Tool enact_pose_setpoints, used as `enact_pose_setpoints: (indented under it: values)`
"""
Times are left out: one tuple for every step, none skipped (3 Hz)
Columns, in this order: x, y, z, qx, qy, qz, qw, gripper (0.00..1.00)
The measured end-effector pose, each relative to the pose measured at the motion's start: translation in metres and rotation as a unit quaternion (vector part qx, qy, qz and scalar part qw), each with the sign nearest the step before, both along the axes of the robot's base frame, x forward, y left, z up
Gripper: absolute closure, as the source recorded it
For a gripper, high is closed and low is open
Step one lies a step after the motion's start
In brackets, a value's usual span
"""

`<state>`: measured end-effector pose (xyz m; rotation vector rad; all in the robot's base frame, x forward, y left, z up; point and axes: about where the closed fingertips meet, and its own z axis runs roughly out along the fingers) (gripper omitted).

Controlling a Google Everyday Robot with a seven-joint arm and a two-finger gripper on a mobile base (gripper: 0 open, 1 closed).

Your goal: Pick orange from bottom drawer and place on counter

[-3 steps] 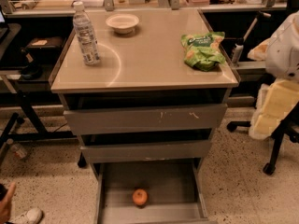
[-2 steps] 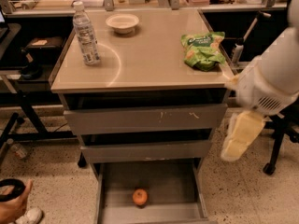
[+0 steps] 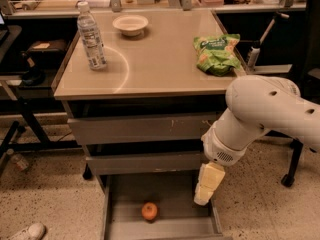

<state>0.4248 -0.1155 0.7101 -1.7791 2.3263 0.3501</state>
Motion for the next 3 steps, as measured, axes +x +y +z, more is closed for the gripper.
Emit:
enact_pose_setpoints:
  values:
    - [0.0,0.0,0.0,0.0,0.0,0.0,1.0,0.0]
    - [0.003,0.02,-0.044,0.038,0.034,-0.009,0.9987,0.0]
    - [0.013,0.06,-0.121,0.097,0.082,-0.035,0.9913,0.0]
